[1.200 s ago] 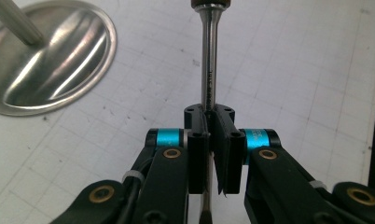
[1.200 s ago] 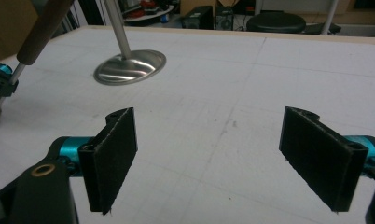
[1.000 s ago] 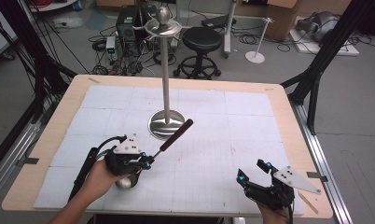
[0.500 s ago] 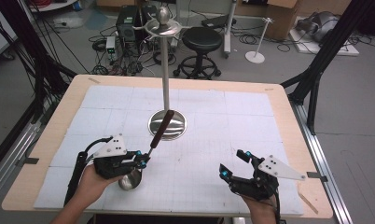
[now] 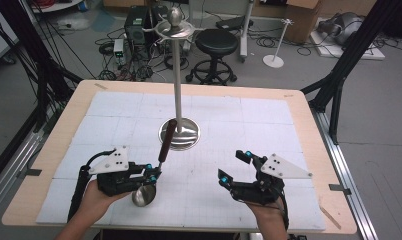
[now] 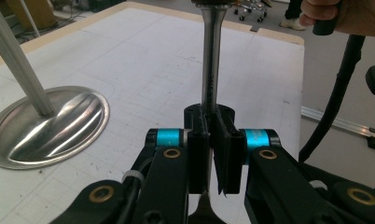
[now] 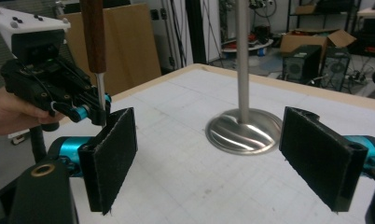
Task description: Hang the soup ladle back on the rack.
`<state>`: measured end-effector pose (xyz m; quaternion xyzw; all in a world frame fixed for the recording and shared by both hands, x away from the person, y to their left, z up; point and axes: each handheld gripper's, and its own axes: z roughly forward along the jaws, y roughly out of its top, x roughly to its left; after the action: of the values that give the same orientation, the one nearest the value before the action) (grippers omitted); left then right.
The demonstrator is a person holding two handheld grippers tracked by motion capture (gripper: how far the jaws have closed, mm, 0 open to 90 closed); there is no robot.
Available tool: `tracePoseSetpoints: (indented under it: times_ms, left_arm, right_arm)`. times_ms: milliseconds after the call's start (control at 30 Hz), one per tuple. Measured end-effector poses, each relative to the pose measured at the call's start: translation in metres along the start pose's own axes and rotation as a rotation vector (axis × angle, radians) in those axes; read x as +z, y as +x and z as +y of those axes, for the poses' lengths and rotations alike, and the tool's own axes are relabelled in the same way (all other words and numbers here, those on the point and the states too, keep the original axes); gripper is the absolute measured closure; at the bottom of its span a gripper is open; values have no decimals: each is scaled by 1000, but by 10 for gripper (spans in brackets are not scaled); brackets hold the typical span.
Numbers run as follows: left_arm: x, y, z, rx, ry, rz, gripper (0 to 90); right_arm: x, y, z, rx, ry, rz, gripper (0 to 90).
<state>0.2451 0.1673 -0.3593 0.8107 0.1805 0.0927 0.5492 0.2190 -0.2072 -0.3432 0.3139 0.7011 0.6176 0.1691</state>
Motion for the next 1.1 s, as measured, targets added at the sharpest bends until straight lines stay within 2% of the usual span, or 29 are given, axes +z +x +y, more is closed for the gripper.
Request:
tracePoseSetpoints:
  times_ms: [100, 233, 300, 367, 700, 833, 1100]
  left_arm:
    - [0, -2, 1, -5, -6, -11, 841]
    - [2, -4, 1, -1, -11, -35, 841]
    - [2, -5, 1, -1, -12, -49, 841]
    - [3, -6, 1, 2, -13, -59, 841]
    - [7, -12, 1, 19, -10, -88, 841]
    - [7, -12, 1, 22, -12, -98, 841]
    - [10, -14, 3, 26, -13, -99, 841]
  right_arm:
    - [9, 7, 9, -8, -12, 22, 180]
    - [23, 16, 23, -24, -23, 81, 189]
    - [30, 21, 29, -42, -27, 128, 243]
    - [36, 25, 35, -60, -32, 165, 258]
    - [61, 43, 55, -97, -29, 285, 268]
    - [65, 45, 59, -102, -43, 322, 277]
    - [71, 49, 64, -113, -36, 348, 348]
